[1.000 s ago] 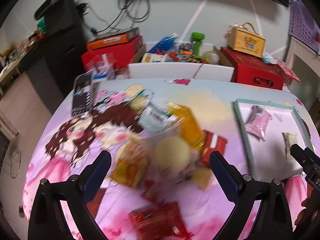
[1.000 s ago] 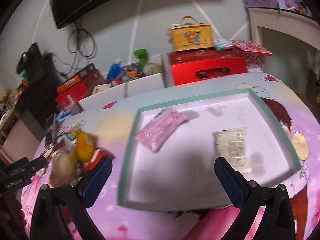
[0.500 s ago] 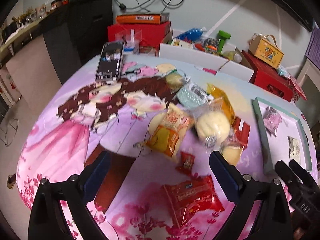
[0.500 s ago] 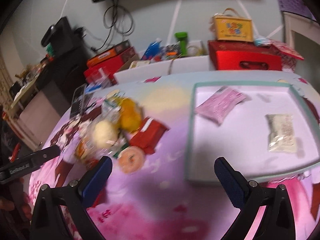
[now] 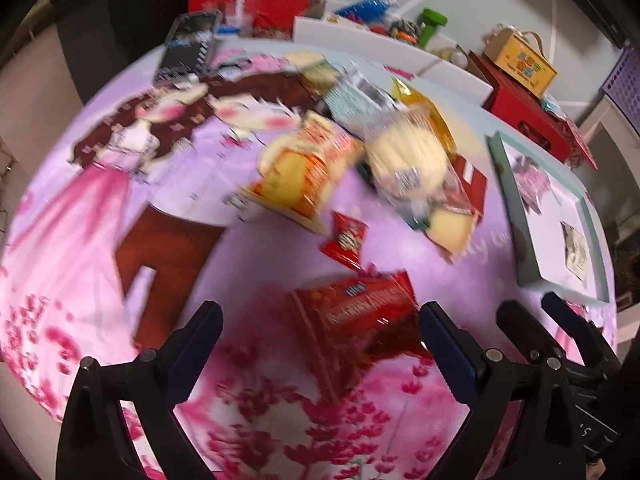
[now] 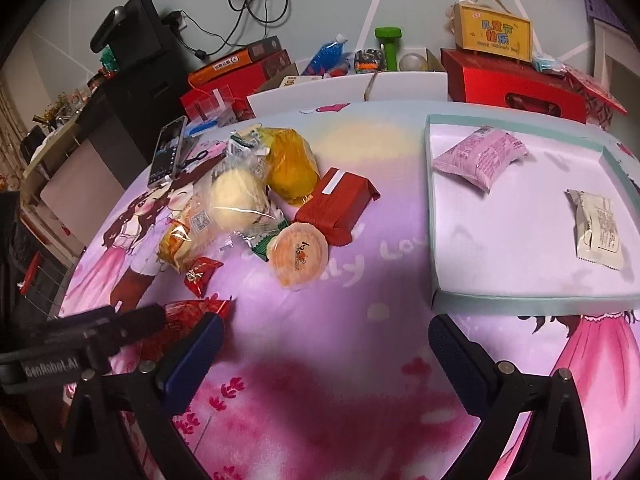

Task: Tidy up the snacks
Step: 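Grasp the red wafer bag with the left tool while the right tool grasps the round orange cake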

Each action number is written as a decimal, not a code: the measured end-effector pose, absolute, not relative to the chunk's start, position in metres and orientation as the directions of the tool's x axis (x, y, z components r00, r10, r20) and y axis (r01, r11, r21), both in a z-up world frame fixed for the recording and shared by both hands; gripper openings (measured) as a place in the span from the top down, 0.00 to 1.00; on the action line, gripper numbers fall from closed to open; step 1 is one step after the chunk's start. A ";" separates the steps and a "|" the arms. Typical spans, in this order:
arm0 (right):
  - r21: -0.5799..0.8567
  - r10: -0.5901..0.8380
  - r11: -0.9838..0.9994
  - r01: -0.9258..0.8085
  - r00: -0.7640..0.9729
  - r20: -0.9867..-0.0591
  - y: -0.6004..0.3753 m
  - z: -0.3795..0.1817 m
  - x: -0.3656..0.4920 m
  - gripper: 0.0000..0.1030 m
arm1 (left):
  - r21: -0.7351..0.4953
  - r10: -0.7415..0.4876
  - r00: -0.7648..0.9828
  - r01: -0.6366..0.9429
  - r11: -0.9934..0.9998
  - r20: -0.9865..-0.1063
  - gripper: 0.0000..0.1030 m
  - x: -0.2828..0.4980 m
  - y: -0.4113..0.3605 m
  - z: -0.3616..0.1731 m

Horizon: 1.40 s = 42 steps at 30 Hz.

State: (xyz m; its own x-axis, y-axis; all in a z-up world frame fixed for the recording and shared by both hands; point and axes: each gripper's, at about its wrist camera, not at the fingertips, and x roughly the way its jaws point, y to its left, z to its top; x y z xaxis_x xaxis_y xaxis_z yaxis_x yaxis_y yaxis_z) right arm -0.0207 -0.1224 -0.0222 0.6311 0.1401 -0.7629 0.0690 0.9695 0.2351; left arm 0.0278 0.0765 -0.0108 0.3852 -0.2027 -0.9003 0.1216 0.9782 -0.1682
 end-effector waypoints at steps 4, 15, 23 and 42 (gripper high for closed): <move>0.257 0.154 0.964 0.070 0.638 -0.755 -0.128 -0.025 -0.017 0.00 | -0.199 -0.226 0.346 0.114 0.973 -0.911 0.06 0.031 0.074 -0.021; 0.351 0.280 0.937 -0.003 0.610 -0.741 -0.132 -0.039 0.022 0.15 | -0.267 -0.296 0.277 0.137 0.954 -0.914 0.14 0.039 0.063 -0.038; 0.334 0.281 0.942 -0.026 0.603 -0.746 -0.121 -0.048 0.036 0.19 | -0.255 -0.301 0.263 0.194 0.947 -0.917 0.28 0.040 0.049 -0.039; 0.324 0.305 0.943 -0.076 0.590 -0.748 -0.107 -0.051 0.050 0.34 | -0.275 -0.321 0.289 0.187 0.943 -0.902 0.50 0.045 0.054 -0.033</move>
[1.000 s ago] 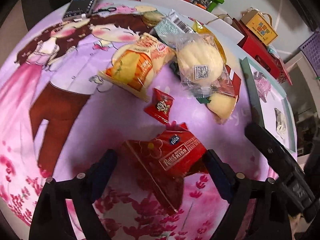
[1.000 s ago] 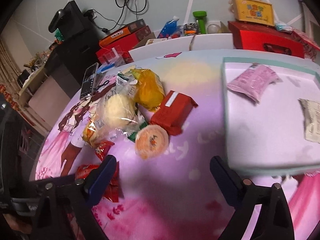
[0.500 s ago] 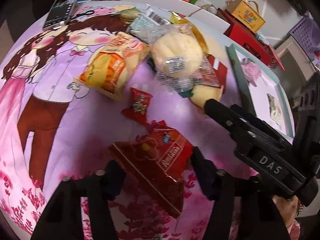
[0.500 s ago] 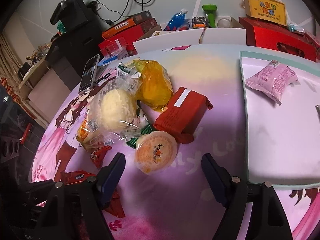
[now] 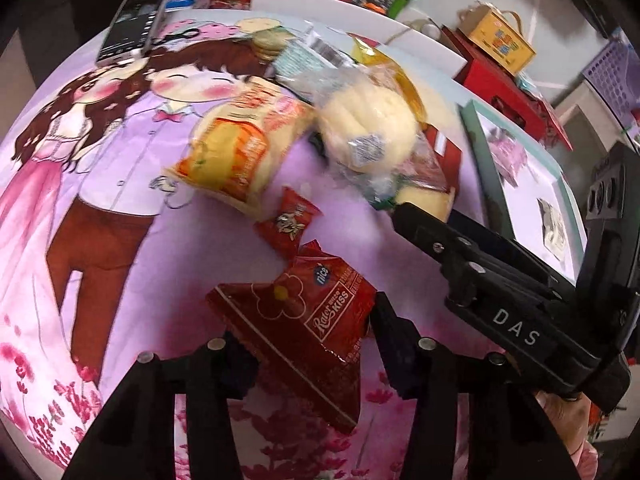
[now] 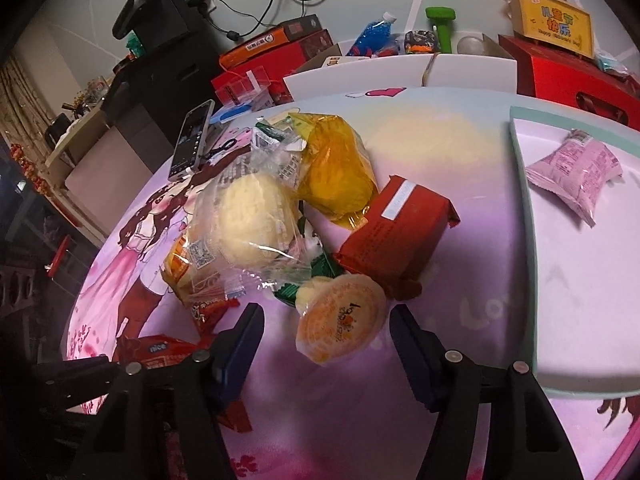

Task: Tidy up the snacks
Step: 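Grasp the red wafer bag with the left tool while the right tool grasps the round orange cake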

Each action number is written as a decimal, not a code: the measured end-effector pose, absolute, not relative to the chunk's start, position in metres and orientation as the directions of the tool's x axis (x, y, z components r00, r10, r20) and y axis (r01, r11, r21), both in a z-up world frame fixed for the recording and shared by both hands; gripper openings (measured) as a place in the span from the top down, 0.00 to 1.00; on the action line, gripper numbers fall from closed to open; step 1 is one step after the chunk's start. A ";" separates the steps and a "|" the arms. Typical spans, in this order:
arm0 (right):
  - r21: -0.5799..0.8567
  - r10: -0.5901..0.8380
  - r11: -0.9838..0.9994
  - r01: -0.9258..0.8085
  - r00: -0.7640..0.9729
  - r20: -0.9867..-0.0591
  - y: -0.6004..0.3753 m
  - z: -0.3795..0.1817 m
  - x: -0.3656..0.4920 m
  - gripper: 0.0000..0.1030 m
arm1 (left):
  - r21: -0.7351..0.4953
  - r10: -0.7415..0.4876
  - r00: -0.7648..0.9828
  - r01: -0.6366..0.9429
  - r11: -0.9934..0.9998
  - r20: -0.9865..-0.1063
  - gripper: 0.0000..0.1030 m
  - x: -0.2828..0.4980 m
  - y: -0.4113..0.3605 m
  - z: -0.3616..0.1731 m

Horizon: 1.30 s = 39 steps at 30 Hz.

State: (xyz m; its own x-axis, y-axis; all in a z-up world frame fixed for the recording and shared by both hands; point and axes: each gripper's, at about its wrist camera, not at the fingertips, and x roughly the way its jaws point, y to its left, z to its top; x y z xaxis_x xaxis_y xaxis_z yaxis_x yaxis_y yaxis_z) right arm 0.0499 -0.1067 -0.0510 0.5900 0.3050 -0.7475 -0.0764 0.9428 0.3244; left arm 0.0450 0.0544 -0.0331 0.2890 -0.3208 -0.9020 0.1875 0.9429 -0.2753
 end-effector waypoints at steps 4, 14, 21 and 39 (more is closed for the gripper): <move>0.312 0.292 0.948 -0.071 0.589 -0.753 -0.105 -0.053 0.054 0.42 | -0.264 -0.303 0.309 0.162 0.951 -0.901 0.50 0.045 0.063 -0.030; 0.316 0.288 0.947 -0.060 0.596 -0.749 -0.108 -0.052 0.053 0.52 | -0.268 -0.304 0.313 0.155 0.951 -0.900 0.50 0.045 0.067 -0.029; 0.329 0.293 0.943 -0.055 0.611 -0.736 -0.112 -0.043 0.045 0.52 | -0.269 -0.302 0.334 0.142 0.953 -0.893 0.51 0.044 0.074 -0.023; 0.350 0.289 0.936 -0.038 0.652 -0.701 -0.128 -0.024 0.027 0.52 | -0.248 -0.284 0.418 0.139 0.959 -0.863 0.59 0.036 0.079 0.001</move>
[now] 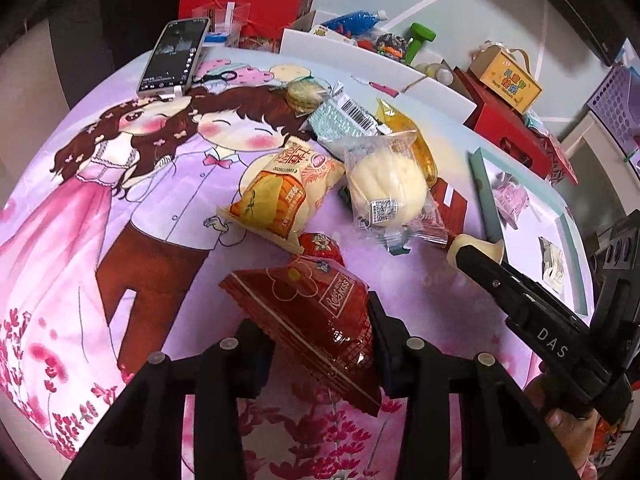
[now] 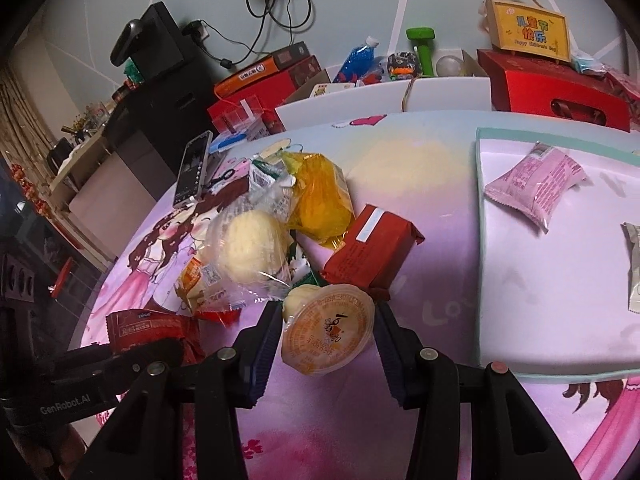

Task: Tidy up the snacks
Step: 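Grasp the red wafer bag with the left tool while the right tool grasps the round orange cake, then carry the red bag with the left tool while the right tool carries the orange cake into the tray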

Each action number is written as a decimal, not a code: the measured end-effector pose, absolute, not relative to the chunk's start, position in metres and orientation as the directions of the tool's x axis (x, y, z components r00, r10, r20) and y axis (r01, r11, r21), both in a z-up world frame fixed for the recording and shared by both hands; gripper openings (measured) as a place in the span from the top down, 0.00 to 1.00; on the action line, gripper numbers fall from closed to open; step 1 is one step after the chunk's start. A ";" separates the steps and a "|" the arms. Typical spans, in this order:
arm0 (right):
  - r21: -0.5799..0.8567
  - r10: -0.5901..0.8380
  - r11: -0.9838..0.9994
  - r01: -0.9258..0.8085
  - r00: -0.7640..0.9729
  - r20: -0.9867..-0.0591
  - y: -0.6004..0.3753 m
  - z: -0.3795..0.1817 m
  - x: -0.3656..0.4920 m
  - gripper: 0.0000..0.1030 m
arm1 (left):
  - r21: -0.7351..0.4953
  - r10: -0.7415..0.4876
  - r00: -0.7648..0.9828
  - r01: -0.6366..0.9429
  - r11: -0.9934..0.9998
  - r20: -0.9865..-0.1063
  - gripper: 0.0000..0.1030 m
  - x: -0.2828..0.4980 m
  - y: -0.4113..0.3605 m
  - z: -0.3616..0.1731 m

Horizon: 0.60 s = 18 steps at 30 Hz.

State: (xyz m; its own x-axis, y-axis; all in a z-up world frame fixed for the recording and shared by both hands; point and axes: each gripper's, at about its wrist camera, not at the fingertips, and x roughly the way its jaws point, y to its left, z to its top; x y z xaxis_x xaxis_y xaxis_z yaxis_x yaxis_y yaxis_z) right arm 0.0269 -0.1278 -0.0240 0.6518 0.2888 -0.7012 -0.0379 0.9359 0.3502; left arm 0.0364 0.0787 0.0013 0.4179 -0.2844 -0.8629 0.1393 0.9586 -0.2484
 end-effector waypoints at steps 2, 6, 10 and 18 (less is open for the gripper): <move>0.355 0.290 0.934 -0.038 0.659 -0.694 -0.130 -0.021 0.025 0.52 | -0.243 -0.281 0.429 0.143 0.960 -0.859 0.59 0.035 0.078 0.005; 0.361 0.286 0.932 -0.032 0.678 -0.678 -0.135 -0.012 0.022 0.52 | -0.218 -0.264 0.465 0.151 0.964 -0.845 0.59 0.033 0.076 0.017; 0.365 0.276 0.931 -0.022 0.699 -0.659 -0.145 -0.005 0.019 0.52 | -0.195 -0.249 0.497 0.159 0.968 -0.831 0.59 0.033 0.069 0.031; 0.359 0.194 0.931 0.070 0.737 -0.647 -0.185 0.004 0.013 0.52 | -0.159 -0.252 0.523 0.216 0.963 -0.814 0.59 0.039 0.037 0.054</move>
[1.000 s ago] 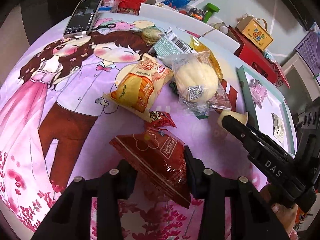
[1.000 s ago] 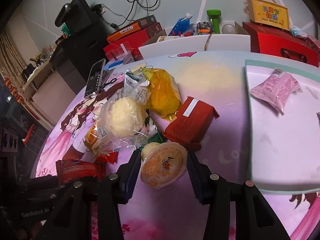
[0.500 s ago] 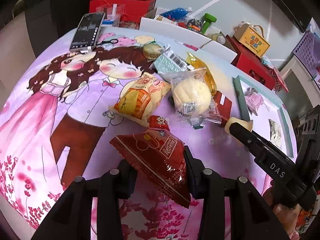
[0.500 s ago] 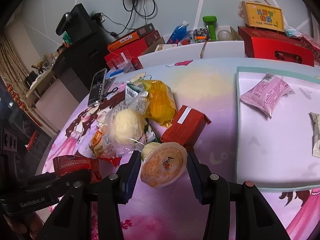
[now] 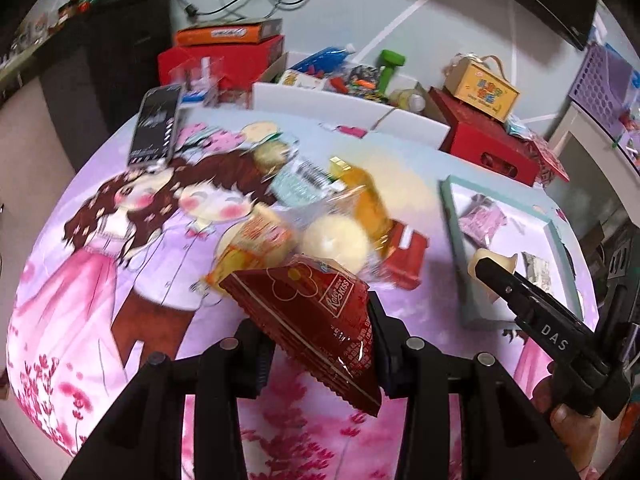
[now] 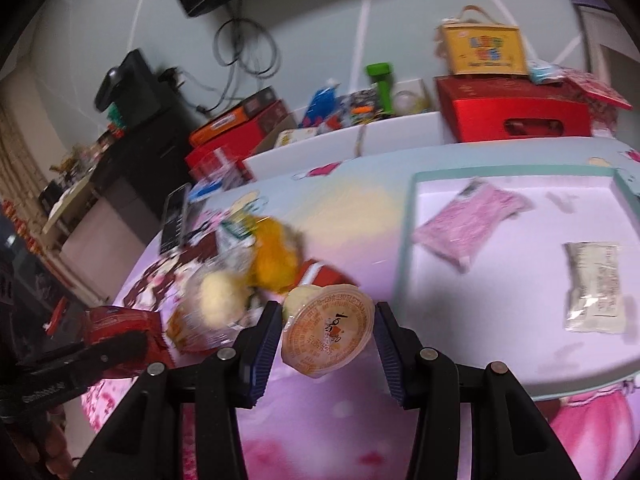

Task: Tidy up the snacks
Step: 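Carry the red bag with the left tool while the right tool carries the orange cake into the tray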

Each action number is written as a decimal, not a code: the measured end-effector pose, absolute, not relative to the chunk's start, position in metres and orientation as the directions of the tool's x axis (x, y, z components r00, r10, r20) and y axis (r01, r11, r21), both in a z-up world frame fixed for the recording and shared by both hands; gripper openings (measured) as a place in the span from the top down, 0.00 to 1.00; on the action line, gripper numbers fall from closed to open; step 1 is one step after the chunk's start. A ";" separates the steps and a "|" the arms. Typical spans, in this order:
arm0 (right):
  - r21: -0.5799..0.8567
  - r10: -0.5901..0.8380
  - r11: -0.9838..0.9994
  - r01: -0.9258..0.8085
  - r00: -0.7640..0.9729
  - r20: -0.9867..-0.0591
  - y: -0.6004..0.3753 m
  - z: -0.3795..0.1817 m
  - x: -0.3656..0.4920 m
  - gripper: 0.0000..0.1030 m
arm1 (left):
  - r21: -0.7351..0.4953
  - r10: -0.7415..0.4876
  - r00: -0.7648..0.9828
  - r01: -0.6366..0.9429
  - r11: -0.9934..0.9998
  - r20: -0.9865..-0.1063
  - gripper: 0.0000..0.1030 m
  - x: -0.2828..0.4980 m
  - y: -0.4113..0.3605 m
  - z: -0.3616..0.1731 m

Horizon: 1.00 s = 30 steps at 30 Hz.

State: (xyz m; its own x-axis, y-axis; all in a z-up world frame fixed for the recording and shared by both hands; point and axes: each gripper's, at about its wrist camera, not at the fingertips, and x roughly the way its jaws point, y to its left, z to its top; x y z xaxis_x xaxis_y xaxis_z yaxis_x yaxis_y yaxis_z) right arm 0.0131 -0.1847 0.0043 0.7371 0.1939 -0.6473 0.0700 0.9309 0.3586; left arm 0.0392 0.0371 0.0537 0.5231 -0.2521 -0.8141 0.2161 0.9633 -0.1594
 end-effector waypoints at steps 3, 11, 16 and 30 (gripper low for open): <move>0.331 0.126 0.935 0.131 0.747 -0.652 -0.205 0.007 0.009 0.52 | -0.151 -0.267 0.534 0.251 0.956 -0.802 0.59 0.043 0.018 0.063; 0.329 -0.006 0.899 0.290 0.758 -0.652 -0.268 0.008 -0.005 0.52 | -0.149 -0.353 0.533 0.388 0.909 -0.769 0.59 0.053 -0.053 0.082; 0.321 -0.079 0.871 0.372 0.750 -0.657 -0.298 0.007 -0.017 0.52 | -0.163 -0.418 0.499 0.476 0.864 -0.759 0.59 0.055 -0.100 0.083; 0.234 -0.281 0.768 0.596 0.642 -0.713 -0.373 -0.011 -0.054 0.52 | -0.199 -0.513 0.363 0.633 0.748 -0.778 0.58 0.058 -0.193 0.042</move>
